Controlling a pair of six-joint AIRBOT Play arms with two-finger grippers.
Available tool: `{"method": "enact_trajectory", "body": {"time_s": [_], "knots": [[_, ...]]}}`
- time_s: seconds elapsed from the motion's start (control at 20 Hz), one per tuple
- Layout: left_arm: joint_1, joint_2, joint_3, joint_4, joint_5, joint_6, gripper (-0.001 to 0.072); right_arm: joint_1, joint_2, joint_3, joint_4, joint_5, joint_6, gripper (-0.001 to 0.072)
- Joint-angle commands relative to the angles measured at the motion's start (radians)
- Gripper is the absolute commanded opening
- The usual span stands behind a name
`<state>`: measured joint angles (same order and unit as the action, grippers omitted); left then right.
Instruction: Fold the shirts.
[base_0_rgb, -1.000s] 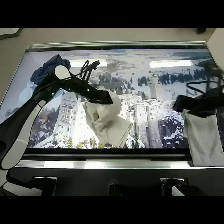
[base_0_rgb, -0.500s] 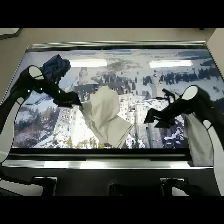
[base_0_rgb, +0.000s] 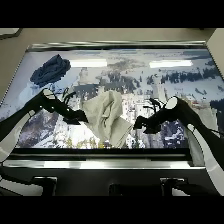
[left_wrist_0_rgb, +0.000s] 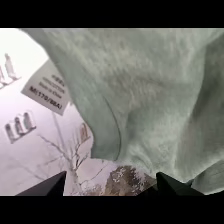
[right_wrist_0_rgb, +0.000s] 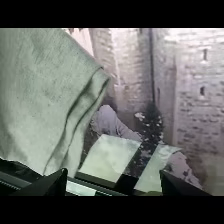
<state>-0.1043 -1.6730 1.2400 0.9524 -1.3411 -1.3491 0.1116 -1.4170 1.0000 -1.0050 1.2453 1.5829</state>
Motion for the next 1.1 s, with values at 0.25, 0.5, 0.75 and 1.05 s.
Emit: {"method": "enact_trajectory", "body": {"time_s": [0.25,0.5,0.75,1.05], "knots": [[-0.081,-0.024,-0.069,-0.045,0.199,-0.023,0.0559,0.056,-0.120,-0.005,0.159,-0.069,-0.031,0.0691],[-0.087,-0.026,-0.066,-0.045,0.208,-0.031,0.0036,0.195,-0.158,-0.005,0.159,-0.201,0.036,0.0667],[-0.052,0.079,0.005,-0.039,0.194,0.050,0.0032,0.179,-0.121,0.019,0.121,-0.252,0.035,0.0049],[0.107,0.423,0.339,0.002,0.303,0.021,0.0032,-0.094,0.283,0.272,-0.122,-0.299,0.037,0.0049]]}}
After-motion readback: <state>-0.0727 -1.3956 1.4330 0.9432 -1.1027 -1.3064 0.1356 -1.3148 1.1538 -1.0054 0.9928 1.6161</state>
